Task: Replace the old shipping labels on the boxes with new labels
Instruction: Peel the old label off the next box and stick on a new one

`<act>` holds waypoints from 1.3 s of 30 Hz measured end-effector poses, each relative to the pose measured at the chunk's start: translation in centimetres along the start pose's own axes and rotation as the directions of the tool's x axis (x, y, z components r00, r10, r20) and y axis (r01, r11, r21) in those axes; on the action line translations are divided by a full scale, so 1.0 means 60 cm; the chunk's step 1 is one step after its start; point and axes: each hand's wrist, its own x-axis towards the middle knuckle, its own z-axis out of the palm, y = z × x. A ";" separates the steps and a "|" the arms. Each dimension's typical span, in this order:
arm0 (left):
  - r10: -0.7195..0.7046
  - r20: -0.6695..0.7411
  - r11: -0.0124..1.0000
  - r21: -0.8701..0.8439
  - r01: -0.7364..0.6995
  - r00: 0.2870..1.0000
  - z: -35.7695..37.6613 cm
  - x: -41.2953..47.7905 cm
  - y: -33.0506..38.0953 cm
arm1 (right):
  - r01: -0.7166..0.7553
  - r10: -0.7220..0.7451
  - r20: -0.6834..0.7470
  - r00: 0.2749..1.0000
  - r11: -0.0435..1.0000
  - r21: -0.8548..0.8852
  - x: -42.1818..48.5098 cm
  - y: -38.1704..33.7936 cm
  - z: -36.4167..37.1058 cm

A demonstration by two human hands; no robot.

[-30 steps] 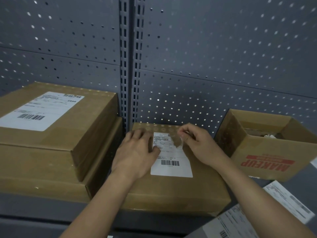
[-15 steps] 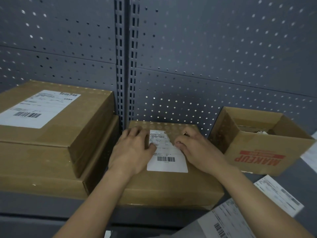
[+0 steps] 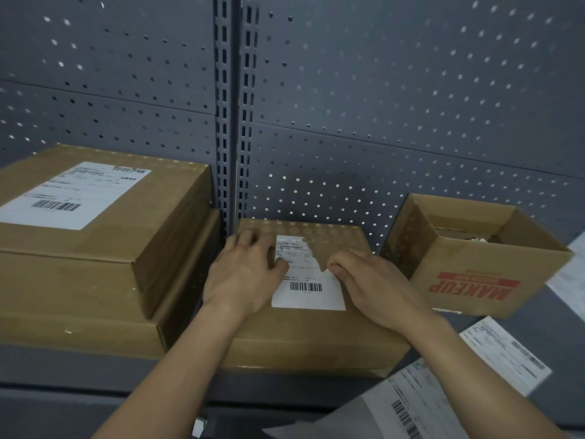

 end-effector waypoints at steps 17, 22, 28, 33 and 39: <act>0.006 0.007 1.000 -0.010 -0.006 1.000 0.000 0.001 -0.003 | 0.080 0.044 -0.274 0.961 0.901 0.425 -0.024 -0.004 0.009; 0.016 0.008 1.000 -0.001 -0.016 1.000 0.001 0.001 -0.001 | -0.011 0.109 -0.171 0.979 0.871 0.490 -0.031 -0.012 0.001; 0.019 0.008 1.000 0.013 -0.019 1.000 0.001 0.001 -0.002 | -0.084 0.084 0.095 0.992 0.996 -0.011 -0.027 0.006 0.000; 0.021 0.010 1.000 0.014 -0.021 1.000 0.002 0.001 -0.002 | -0.009 0.007 -0.023 1.000 0.995 -0.100 -0.023 -0.002 0.009; 0.011 0.009 1.000 0.014 -0.011 1.000 0.002 0.001 -0.003 | -0.024 0.014 -0.086 0.996 0.993 -0.112 -0.026 -0.016 0.007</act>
